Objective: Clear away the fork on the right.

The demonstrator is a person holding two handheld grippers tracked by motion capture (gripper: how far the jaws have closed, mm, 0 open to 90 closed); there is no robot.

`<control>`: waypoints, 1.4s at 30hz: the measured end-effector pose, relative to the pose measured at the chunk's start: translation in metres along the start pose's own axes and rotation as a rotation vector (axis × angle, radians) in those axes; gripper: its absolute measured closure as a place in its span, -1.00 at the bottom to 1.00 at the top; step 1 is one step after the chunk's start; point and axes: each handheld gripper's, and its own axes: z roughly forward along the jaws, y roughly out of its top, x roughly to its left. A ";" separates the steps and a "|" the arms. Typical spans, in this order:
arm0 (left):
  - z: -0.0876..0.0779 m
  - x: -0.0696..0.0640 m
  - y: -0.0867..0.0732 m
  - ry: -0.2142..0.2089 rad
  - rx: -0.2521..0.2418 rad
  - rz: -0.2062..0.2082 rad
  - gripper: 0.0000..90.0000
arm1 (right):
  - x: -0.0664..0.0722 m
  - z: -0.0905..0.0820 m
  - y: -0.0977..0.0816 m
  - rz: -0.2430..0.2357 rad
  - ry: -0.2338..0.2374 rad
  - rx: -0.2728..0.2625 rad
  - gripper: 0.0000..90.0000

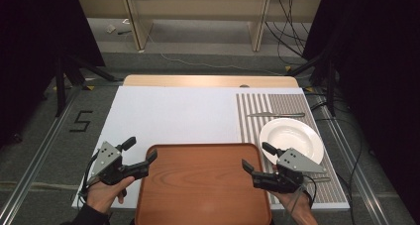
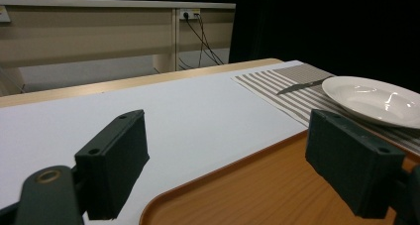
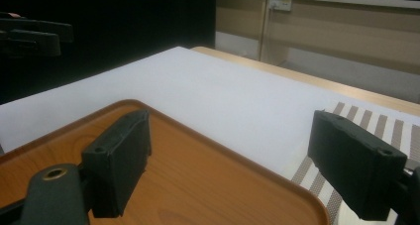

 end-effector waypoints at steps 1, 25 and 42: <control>0.000 0.000 0.000 0.000 -0.001 0.000 -0.64 | 0.000 0.000 0.000 0.001 0.001 0.004 -0.61; 0.000 0.000 0.000 0.003 0.002 0.008 -0.64 | -0.012 -0.004 0.001 -0.076 -0.041 0.079 -0.58; -0.001 0.000 0.001 0.002 0.002 0.019 -0.64 | -0.041 -0.006 -0.003 -0.062 -0.037 0.300 -0.53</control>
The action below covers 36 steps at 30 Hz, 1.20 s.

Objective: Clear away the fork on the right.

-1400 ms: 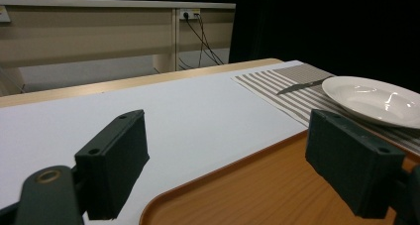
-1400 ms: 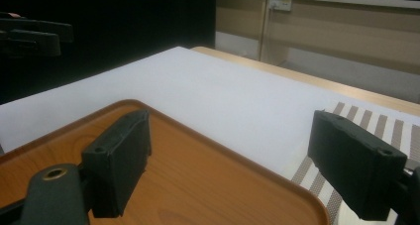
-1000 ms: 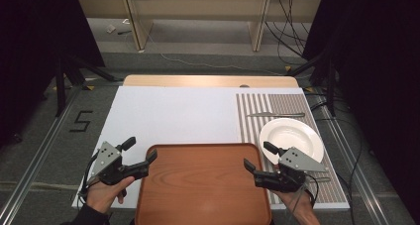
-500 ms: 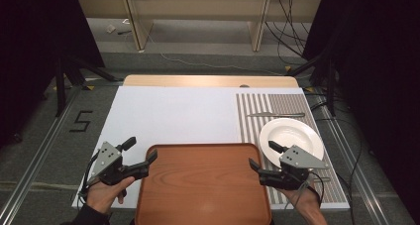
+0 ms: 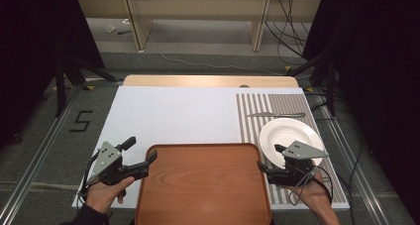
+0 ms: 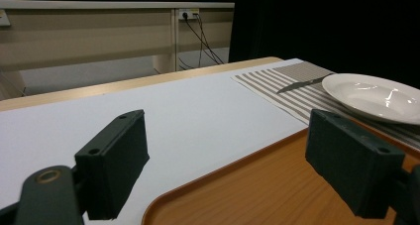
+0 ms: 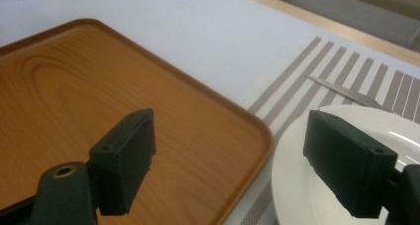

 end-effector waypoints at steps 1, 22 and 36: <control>0.000 0.000 0.000 0.001 -0.001 0.000 -0.64 | 0.000 0.000 0.000 0.000 0.000 0.000 -0.53; 0.000 0.000 -0.001 0.001 0.000 0.010 -0.64 | -0.022 -0.009 -0.011 -0.109 -0.024 0.209 -0.50; 0.000 0.000 -0.001 0.004 -0.001 0.017 -0.64 | -0.031 -0.017 -0.018 -0.128 -0.019 0.319 -0.47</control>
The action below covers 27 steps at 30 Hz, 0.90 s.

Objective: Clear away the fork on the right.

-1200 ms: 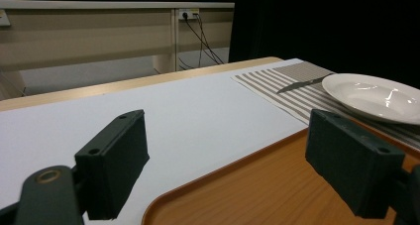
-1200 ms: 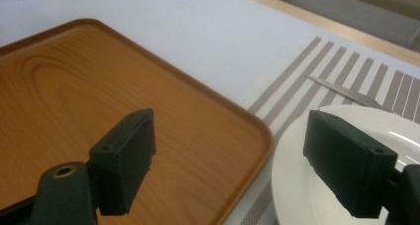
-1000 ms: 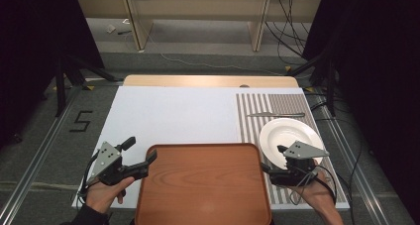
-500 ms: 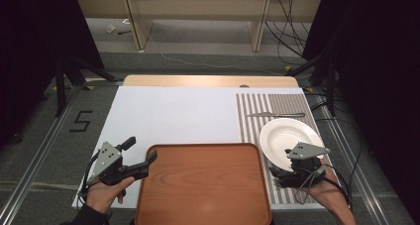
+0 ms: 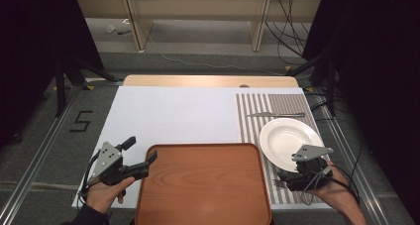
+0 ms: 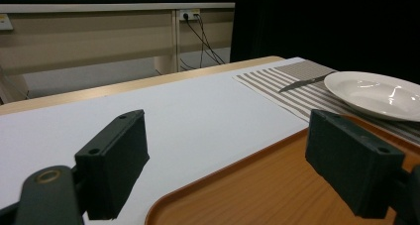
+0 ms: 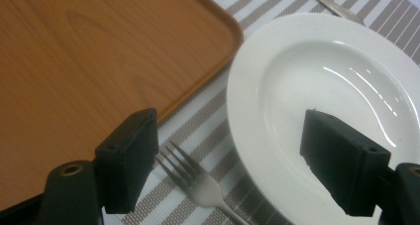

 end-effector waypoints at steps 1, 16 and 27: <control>0.000 0.000 0.000 0.001 0.001 0.001 -0.64 | 0.000 0.000 -0.001 -0.009 -0.012 0.013 -0.45; 0.000 0.000 0.000 0.002 0.002 0.005 -0.64 | -0.010 -0.005 -0.012 -0.001 -0.025 0.070 -0.45; 0.000 0.000 0.000 0.003 0.001 0.006 -0.64 | -0.017 -0.009 -0.020 0.000 -0.048 0.103 -0.40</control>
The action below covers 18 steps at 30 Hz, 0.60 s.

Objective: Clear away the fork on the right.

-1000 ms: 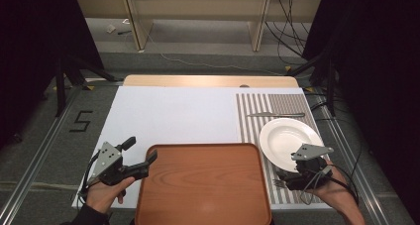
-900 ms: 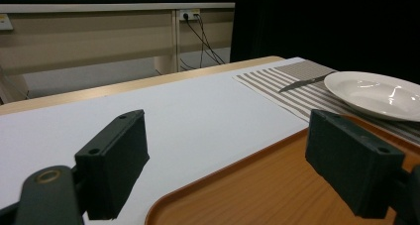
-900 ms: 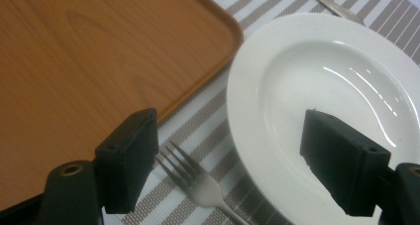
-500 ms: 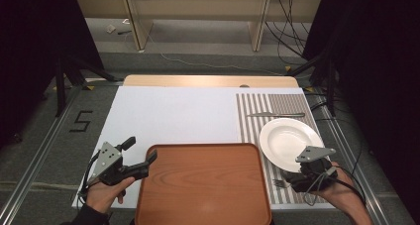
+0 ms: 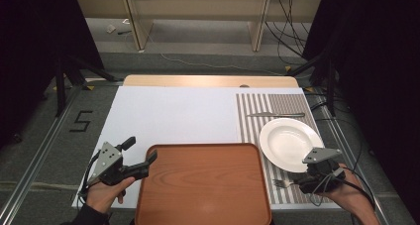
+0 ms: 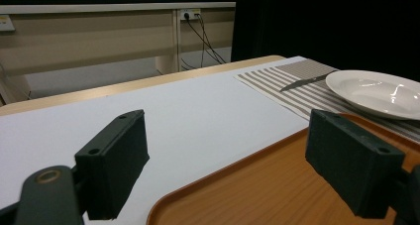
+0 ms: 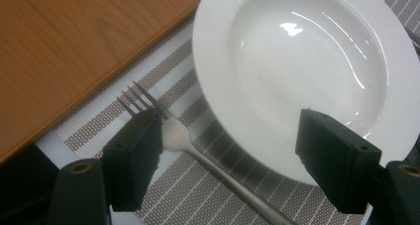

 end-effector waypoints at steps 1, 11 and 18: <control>0.000 0.000 0.000 0.000 -0.001 -0.001 -0.64 | 0.000 0.000 -0.001 0.001 0.000 0.006 -0.39; 0.000 0.000 0.000 -0.001 0.002 0.001 -0.64 | -0.010 0.004 -0.014 0.022 0.019 0.078 -0.39; 0.000 0.000 0.000 -0.001 0.002 0.001 -0.64 | -0.018 0.008 -0.025 0.050 0.025 0.117 -0.39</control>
